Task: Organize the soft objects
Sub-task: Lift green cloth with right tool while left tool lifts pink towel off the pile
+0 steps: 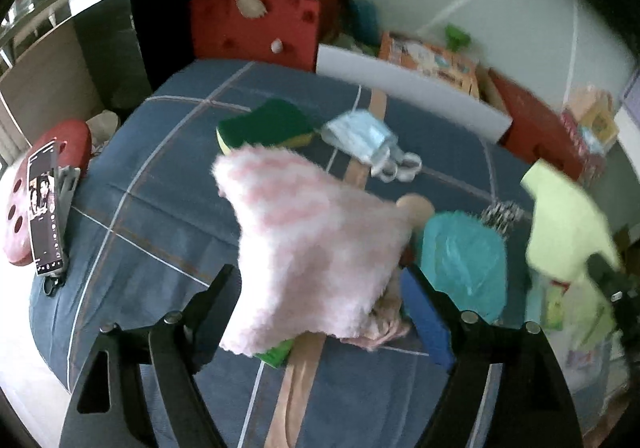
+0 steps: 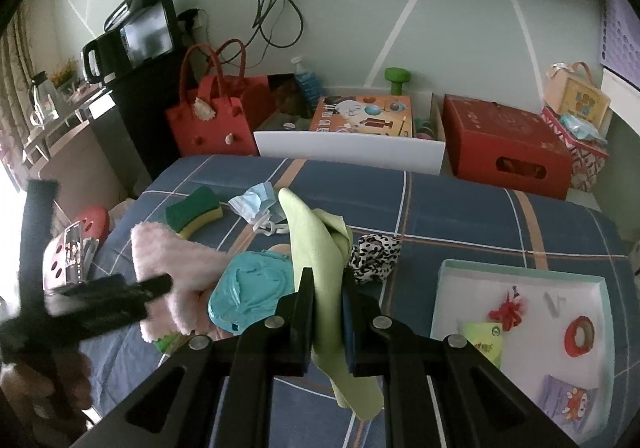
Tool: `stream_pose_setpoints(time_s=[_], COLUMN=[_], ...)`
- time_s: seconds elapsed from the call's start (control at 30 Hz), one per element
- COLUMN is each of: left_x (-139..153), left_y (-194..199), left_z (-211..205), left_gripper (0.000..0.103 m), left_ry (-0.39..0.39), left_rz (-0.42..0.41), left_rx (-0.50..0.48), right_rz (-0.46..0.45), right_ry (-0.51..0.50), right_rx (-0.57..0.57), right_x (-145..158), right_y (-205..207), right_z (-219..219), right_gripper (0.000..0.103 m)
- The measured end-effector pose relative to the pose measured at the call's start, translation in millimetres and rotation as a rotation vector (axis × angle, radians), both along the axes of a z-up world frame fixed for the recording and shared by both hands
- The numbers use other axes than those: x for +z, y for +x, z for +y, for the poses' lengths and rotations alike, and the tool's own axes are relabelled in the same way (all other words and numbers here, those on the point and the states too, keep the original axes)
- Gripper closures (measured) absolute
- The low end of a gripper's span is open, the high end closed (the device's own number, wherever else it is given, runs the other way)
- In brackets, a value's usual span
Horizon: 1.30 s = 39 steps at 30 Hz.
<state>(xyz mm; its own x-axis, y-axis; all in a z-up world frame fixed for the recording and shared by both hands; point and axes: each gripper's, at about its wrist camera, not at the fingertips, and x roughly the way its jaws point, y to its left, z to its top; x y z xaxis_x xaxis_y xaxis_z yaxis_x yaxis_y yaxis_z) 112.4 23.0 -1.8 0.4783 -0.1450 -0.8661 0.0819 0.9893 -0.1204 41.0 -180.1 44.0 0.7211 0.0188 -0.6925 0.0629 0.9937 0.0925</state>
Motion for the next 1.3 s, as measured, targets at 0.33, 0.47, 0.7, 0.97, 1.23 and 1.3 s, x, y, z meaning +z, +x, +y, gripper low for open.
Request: stream_pose_setpoints(time_s=[0.33, 0.47, 0.7, 0.97, 1.23, 1.3], left_x=[-29, -29, -33, -17, 35, 48], left_y=[9, 12, 12, 9, -9, -14], left_z=[-13, -1, 3, 1, 9, 9], left_gripper=[0.021, 0.046, 0.088, 0.092, 0.092, 0.092], left_ry=[0.133, 0.108, 0.068, 0.040, -0.030, -0.044], left_rz=[0.054, 0.057, 0.084, 0.035, -0.147, -0.192], left_rx=[0.014, 0.075, 0.065, 0.055, 0.081, 0.081], right_rz=[-0.001, 0.001, 0.006, 0.014, -0.021, -0.026], right_ry=[0.024, 0.036, 0.041, 0.038, 0.039, 0.041], right_rx=[-0.006, -0.013, -0.017, -0.014, -0.021, -0.026], right_x=[1, 1, 1, -1, 7, 9], right_y=[-1, -1, 0, 1, -5, -6], right_z=[-5, -9, -9, -8, -11, -13], right_gripper=[0.090, 0.090, 0.090, 0.090, 0.090, 0.090])
